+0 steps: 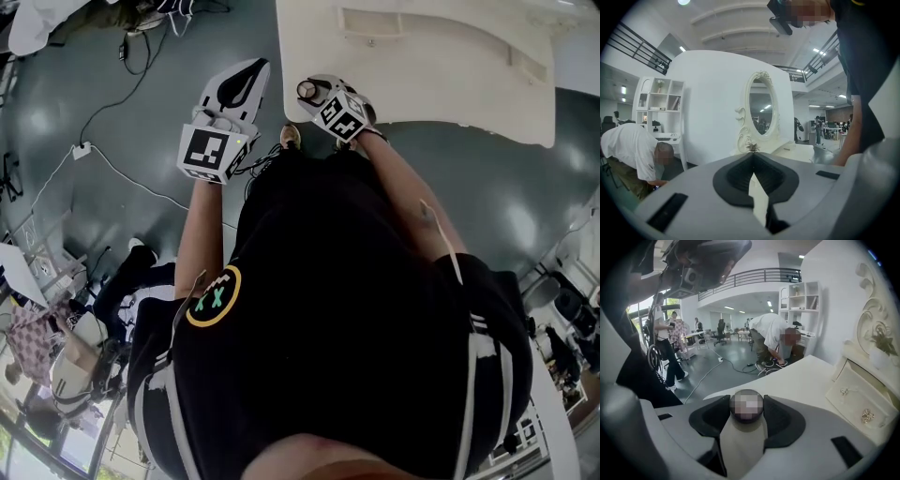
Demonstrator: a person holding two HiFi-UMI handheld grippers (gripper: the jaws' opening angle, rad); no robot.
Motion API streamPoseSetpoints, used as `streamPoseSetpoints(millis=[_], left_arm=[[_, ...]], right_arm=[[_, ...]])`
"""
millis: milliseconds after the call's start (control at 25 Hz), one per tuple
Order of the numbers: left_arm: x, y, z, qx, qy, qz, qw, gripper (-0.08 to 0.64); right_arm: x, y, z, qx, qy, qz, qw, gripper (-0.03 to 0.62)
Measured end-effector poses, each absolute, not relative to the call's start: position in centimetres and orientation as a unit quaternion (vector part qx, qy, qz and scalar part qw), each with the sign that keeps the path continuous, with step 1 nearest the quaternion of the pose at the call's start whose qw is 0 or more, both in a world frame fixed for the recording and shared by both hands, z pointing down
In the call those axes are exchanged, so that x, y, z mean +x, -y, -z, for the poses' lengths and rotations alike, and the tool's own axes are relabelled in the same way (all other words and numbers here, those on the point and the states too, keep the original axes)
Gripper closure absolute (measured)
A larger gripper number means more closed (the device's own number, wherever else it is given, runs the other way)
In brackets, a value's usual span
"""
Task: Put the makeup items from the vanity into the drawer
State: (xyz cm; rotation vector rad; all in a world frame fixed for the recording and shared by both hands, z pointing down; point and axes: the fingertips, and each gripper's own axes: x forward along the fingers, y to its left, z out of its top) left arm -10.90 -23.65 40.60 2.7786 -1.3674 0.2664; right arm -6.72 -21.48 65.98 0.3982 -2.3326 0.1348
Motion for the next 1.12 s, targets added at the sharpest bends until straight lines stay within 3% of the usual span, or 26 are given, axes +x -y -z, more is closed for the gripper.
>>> streamPoseSetpoints(millis=[640, 1120], left_arm=[[-7.2, 24.5, -40.8, 0.918, 0.389, -0.074, 0.015, 0.540], [-1.0, 26.5, -40.2, 0.947, 0.316, -0.065, -0.001, 0.540]], right_arm=[[-4.8, 25.1, -59.8, 0.206, 0.918, -0.027, 0.338, 0.350], [4.6, 31.6, -55.1, 0.303, 0.896, -0.020, 0.322, 0.350]])
